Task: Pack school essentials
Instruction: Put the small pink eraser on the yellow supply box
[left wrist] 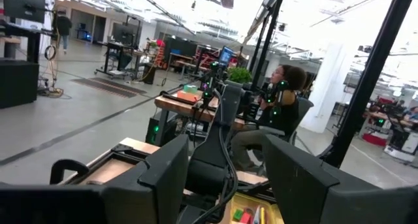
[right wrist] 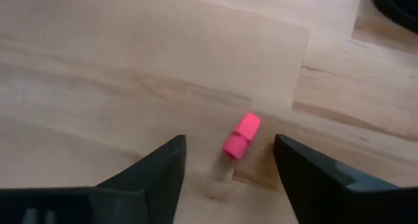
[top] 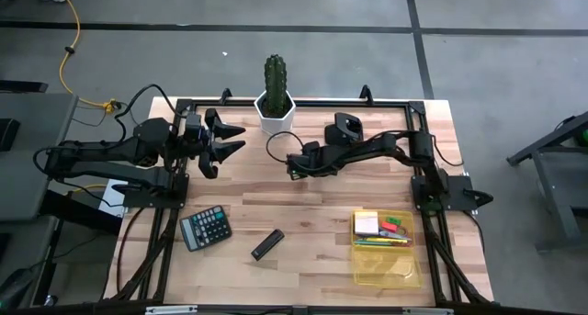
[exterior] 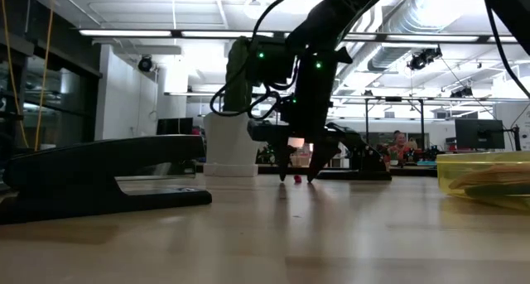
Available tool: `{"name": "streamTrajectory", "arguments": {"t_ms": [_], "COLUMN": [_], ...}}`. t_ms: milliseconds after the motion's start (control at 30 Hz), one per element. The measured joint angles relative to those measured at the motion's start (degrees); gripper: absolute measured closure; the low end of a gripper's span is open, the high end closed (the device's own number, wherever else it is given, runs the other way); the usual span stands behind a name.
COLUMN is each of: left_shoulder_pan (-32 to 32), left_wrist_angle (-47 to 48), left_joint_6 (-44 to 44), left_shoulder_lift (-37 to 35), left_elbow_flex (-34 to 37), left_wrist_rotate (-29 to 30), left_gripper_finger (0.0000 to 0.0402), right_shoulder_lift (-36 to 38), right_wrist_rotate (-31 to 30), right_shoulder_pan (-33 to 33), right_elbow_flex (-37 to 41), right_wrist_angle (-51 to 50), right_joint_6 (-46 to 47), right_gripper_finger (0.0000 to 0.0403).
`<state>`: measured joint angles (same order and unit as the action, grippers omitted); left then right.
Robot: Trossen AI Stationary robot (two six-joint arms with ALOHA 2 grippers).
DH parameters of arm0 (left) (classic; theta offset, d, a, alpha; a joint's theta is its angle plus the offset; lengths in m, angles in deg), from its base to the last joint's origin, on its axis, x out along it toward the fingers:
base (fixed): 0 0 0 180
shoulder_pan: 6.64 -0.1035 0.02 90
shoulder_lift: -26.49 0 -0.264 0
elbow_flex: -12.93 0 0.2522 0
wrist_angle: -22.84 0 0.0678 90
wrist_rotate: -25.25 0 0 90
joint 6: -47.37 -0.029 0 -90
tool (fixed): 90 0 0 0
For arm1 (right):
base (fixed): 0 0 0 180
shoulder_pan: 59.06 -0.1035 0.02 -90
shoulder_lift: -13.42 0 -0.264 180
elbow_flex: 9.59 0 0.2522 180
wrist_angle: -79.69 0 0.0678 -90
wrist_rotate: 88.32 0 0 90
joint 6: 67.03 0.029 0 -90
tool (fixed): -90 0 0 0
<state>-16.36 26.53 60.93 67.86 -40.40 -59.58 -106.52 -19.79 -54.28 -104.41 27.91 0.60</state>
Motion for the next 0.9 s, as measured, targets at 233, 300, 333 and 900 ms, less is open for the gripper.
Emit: {"name": "streamTrajectory", "arguments": {"t_ms": [233, 300, 333, 900], "left_shoulder_pan": [0.0, 0.0, 0.0, 0.0], "left_wrist_angle": [0.0, 0.0, 0.0, 0.0], "left_joint_6": [-0.7, -0.7, -0.7, -0.7], "left_shoulder_lift": [0.0, 0.0, 0.0, 0.0], "left_elbow_flex": [0.0, 0.0, 0.0, 0.0], "left_wrist_rotate": [0.0, 0.0, 0.0, 0.0], "left_gripper_finger": [0.0216, 0.0216, 0.0216, 0.0216], "right_shoulder_lift": [0.0, 0.0, 0.0, 0.5], "right_wrist_rotate": [0.2, 0.7, 0.9, 3.1], "right_shoulder_pan": [1.6, 2.1, 2.3, 2.4], "right_elbow_flex": [0.1, 0.1, 0.1, 0.2], "right_wrist_angle": [-0.7, -0.8, -0.7, -2.7], "right_joint_6": [0.5, -0.1, -0.6, -6.2], "right_gripper_finger": [0.0253, 0.0276, 0.0286, 0.0365]}}
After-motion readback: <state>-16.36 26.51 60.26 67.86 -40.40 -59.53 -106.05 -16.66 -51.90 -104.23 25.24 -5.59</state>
